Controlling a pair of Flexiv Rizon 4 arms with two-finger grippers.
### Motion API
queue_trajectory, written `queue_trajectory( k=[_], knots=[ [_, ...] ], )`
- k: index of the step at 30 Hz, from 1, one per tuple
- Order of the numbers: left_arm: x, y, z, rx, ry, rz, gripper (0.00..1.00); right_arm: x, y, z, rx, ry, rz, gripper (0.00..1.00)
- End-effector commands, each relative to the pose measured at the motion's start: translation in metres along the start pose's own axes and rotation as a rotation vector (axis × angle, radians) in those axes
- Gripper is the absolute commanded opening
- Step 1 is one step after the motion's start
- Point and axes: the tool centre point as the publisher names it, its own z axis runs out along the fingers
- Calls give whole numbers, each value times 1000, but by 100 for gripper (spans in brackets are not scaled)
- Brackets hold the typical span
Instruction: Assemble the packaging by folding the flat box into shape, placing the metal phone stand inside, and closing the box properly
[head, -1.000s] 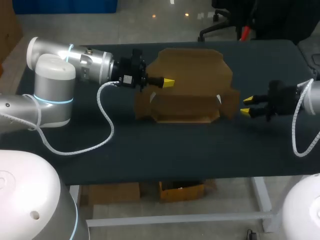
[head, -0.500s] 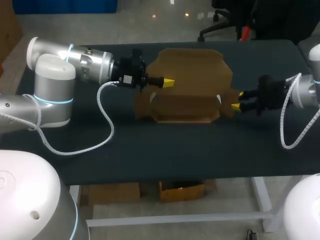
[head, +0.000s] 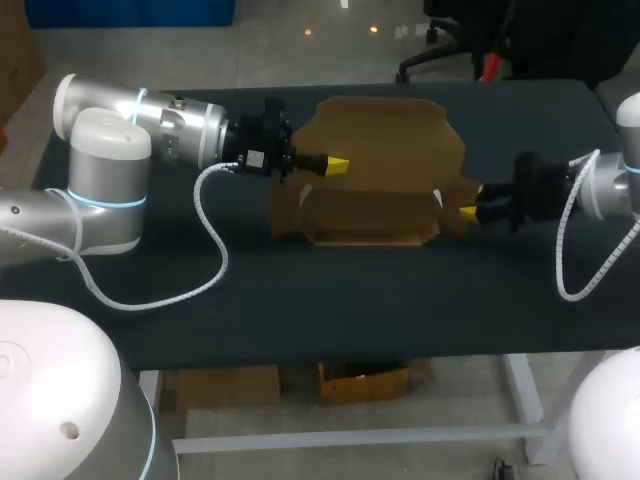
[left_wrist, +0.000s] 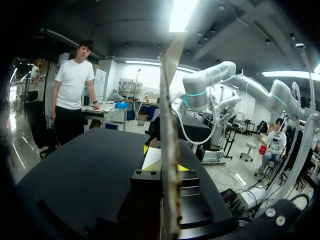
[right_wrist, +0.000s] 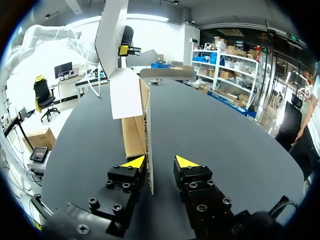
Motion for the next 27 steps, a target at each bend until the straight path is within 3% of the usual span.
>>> queue_trajectory(
  k=[1,7,11,27],
  knots=[
    [-1,2,0,-3,2,-1,0,3,0,0,-8,-4,-2,33],
    [-1,2,0,-3,2,-1,0,6,2,0,-15,-7,-6,25],
    [-1,2,0,-3,2,-1,0,9,3,1,-18,-11,-6,16],
    [-1,2,0,-3,2,-1,0,19,7,3,-23,-22,-6,5]
  ],
)
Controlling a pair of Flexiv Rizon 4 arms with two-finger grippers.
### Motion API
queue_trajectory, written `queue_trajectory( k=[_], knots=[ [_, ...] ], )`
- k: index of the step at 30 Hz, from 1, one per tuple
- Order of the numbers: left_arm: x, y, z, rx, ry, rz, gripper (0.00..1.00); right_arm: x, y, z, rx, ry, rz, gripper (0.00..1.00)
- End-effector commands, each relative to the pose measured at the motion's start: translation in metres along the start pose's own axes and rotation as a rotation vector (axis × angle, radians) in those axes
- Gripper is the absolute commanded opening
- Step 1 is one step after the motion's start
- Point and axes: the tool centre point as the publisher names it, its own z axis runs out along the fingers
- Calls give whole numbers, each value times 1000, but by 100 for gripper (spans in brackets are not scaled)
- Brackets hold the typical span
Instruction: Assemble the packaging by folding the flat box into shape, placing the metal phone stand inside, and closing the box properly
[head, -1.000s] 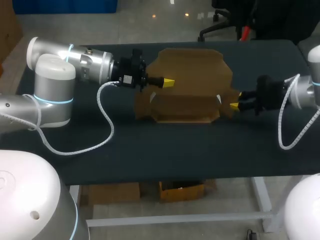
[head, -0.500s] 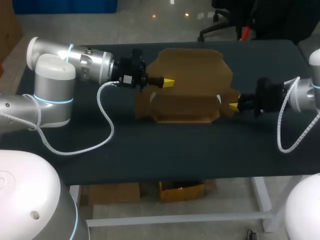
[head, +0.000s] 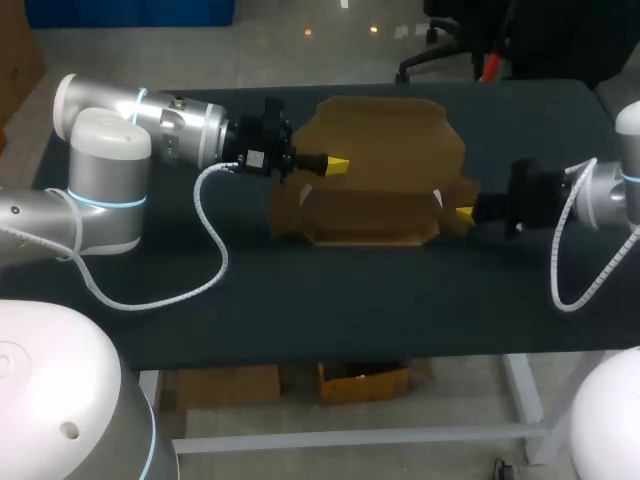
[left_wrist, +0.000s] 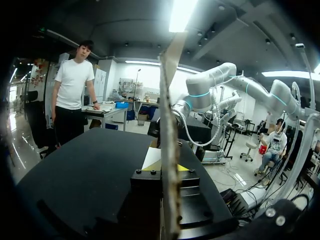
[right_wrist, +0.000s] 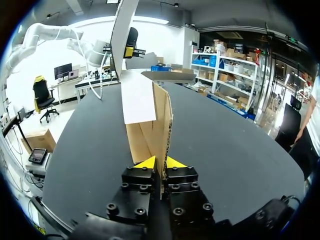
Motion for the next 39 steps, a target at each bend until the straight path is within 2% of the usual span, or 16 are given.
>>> queue_trajectory(
  k=[1,19,39],
  knots=[
    [-1,2,0,-3,2,-1,0,5,2,-1,2,-9,-1,5],
    [-1,2,0,-3,2,-1,0,13,0,-3,-5,-45,30,3],
    [-1,2,0,-3,2,-1,0,16,1,-2,-14,-146,96,0]
  ],
)
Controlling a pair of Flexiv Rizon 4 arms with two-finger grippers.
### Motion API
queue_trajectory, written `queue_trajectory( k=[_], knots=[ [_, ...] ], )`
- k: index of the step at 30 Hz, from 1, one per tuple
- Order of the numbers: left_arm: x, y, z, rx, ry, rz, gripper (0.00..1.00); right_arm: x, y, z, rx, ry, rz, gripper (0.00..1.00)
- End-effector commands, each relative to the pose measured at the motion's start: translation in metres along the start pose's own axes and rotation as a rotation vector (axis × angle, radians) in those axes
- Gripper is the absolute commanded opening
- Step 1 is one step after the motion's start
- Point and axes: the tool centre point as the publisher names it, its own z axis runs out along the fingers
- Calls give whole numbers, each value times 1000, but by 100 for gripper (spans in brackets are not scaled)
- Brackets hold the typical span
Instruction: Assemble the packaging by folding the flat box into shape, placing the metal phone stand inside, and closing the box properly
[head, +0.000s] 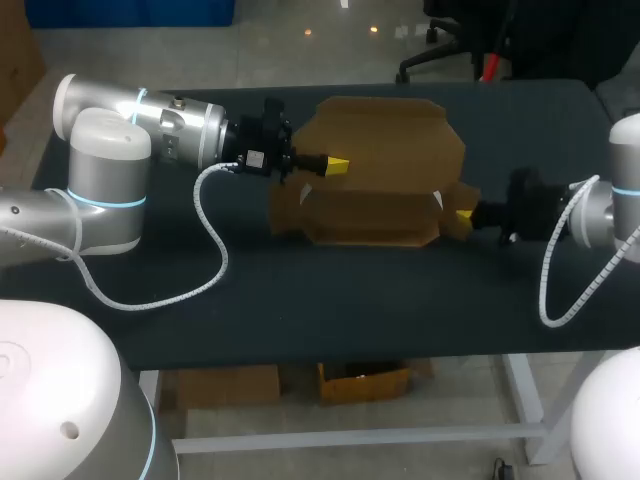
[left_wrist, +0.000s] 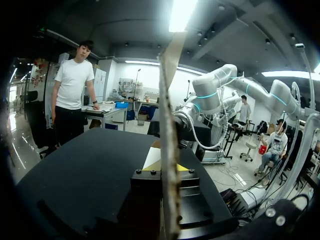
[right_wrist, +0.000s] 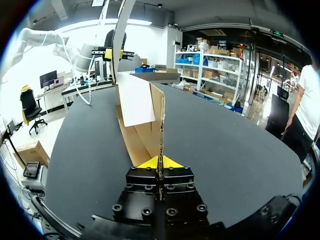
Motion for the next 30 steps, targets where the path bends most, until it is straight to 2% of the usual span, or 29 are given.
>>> queue_trajectory(
  k=[1,30],
  knots=[
    [-1,2,0,-3,2,-1,0,5,1,0,-3,-19,5,0],
    [-1,2,0,-3,2,-1,0,18,0,4,1,-134,79,0]
  ],
)
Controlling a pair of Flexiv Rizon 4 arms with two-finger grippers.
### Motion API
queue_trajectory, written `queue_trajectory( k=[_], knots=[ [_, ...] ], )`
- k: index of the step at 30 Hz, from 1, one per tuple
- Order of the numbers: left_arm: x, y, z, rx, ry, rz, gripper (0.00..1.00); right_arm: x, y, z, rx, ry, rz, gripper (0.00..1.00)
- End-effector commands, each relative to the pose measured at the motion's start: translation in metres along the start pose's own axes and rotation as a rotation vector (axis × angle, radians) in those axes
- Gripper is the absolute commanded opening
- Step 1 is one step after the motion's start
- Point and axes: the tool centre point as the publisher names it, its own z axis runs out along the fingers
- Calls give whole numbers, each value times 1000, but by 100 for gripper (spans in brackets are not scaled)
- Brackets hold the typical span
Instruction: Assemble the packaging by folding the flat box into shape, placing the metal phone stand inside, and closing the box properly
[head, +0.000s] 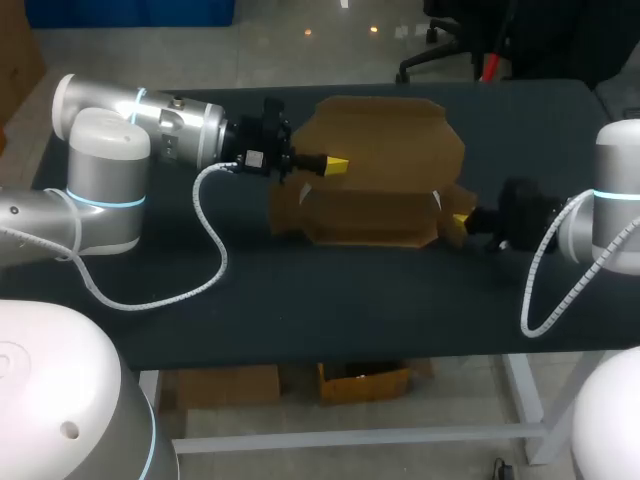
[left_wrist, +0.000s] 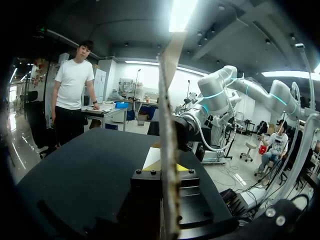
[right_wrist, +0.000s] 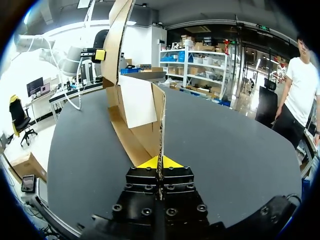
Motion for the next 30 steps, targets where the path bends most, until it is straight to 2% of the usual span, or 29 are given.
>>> queue_trajectory(
  k=[1,18,30],
  knots=[
    [-1,3,2,-3,2,0,0,7,0,4,-8,-24,4,0],
    [-1,3,2,-3,2,0,0,12,2,-1,18,-172,62,0],
    [-1,3,2,-3,2,0,0,16,1,1,29,-228,105,0]
  ],
)
